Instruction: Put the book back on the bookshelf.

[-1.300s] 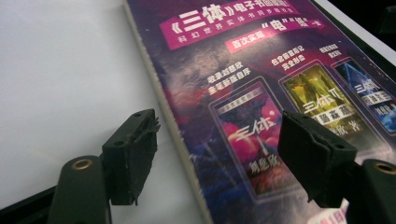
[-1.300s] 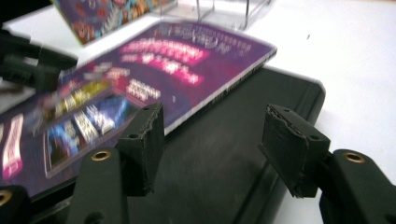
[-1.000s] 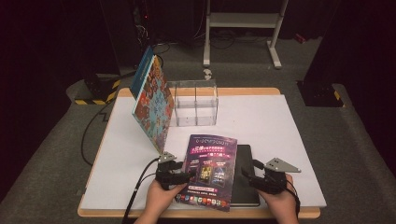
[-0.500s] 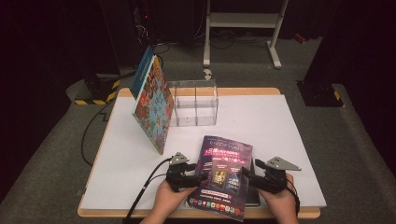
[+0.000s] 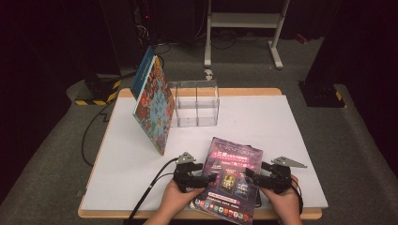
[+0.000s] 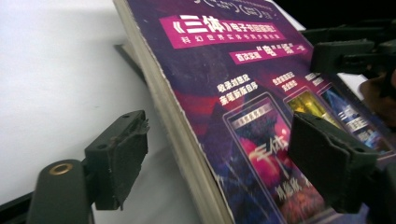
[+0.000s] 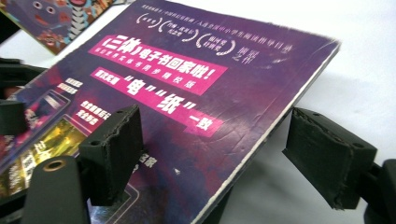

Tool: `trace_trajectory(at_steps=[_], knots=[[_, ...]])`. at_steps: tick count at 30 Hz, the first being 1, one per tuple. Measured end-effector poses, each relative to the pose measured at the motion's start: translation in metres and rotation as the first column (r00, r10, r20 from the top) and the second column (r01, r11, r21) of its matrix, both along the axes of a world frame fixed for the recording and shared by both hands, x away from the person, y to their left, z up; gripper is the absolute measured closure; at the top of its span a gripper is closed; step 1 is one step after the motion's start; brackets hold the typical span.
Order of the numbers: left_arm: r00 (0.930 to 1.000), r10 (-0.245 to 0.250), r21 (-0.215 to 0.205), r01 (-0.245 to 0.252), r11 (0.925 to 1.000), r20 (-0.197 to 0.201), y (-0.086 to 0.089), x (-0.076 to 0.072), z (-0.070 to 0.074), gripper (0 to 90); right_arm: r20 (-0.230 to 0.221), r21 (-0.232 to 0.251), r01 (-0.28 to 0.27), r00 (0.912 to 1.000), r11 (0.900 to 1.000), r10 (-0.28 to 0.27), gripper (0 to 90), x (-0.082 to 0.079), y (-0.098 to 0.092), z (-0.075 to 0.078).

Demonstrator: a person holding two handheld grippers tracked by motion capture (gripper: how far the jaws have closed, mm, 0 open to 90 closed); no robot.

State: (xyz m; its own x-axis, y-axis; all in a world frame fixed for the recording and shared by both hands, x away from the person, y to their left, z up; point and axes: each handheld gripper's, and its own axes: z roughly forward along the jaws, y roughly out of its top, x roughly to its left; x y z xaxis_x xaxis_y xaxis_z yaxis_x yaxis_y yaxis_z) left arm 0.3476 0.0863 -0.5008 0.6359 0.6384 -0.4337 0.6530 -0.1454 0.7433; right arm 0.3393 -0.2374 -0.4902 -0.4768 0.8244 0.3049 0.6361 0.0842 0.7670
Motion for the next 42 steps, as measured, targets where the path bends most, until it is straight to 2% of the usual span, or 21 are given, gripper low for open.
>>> trace_trajectory(at_steps=[4,8,10,14,17,19,22,23,27,30,33,36,39,40,42], knots=[[0.9981,-0.03,-0.029,0.028,0.9992,-0.053,-0.004,0.007,-0.002,18.9,-0.043,0.034,-0.03,0.9985,0.999,0.032,18.8,0.003,0.001,-0.002],[0.9986,-0.039,-0.012,0.038,0.9992,-0.037,-0.011,0.006,0.001,20.4,-0.061,0.032,-0.043,0.9971,0.999,0.045,20.1,0.003,0.004,0.0],[0.9989,-0.035,-0.007,0.034,0.9994,-0.033,-0.011,0.005,0.002,21.5,-0.051,0.019,-0.051,0.9973,0.998,0.052,21.6,0.002,0.005,0.001],[0.9994,-0.034,0.014,0.034,0.9993,-0.005,-0.012,0.004,0.006,26.4,-0.031,-0.006,-0.051,0.9982,0.999,0.051,26.8,0.003,0.007,0.004],[0.9987,-0.034,0.036,0.032,0.9989,0.039,-0.014,0.003,0.01,35.8,-0.023,-0.036,-0.038,0.9991,0.999,0.037,32.4,0.011,0.01,0.009],[0.997,-0.036,0.058,0.032,0.9978,0.069,-0.018,0.004,0.012,37.8,-0.019,-0.058,-0.04,0.9991,0.998,0.039,35.3,0.017,0.012,0.012],[0.9941,-0.032,0.061,0.025,0.9978,0.104,-0.018,0.006,0.012,43.1,-0.019,-0.07,-0.027,0.9995,0.997,0.026,34.6,0.027,0.01,0.014],[0.9942,-0.03,0.056,0.025,0.9981,0.103,-0.018,0.006,0.012,43.9,-0.023,-0.071,-0.018,0.9996,0.997,0.017,33.1,0.029,0.01,0.014],[0.9911,-0.023,0.053,0.016,0.9985,0.131,-0.016,0.003,0.012,49.1,-0.022,-0.045,-0.004,0.9998,0.999,0.003,29.2,0.024,0.006,0.009],[0.9876,-0.02,0.064,0.01,0.9979,0.155,-0.016,0.0,0.014,54.8,-0.026,-0.019,-0.019,0.9995,1.0,0.018,28.3,0.015,0.002,0.006],[0.9861,-0.017,0.063,0.007,0.998,0.166,-0.016,-0.002,0.015,60.2,-0.066,0.017,-0.053,0.9964,0.998,0.054,29.9,0.009,0.001,0.005],[0.9828,-0.027,0.061,0.016,0.998,0.183,-0.015,-0.005,0.018,68.4,-0.079,0.024,-0.062,0.9948,0.998,0.064,37.5,0.007,0.0,0.007],[0.981,-0.027,0.063,0.015,0.9979,0.192,-0.014,-0.006,0.022,73.6,-0.045,-0.007,-0.053,0.9976,0.999,0.052,52.4,0.004,0.0,0.013],[0.9809,-0.028,0.058,0.017,0.9982,0.192,-0.014,-0.006,0.023,75.5,-0.022,-0.009,-0.054,0.9983,0.998,0.054,59.9,0.003,-0.001,0.016],[0.9806,-0.027,0.057,0.016,0.9982,0.194,-0.013,-0.007,0.024,76.2,-0.001,-0.024,-0.058,0.9983,0.998,0.058,64.7,0.001,0.0,0.021]])
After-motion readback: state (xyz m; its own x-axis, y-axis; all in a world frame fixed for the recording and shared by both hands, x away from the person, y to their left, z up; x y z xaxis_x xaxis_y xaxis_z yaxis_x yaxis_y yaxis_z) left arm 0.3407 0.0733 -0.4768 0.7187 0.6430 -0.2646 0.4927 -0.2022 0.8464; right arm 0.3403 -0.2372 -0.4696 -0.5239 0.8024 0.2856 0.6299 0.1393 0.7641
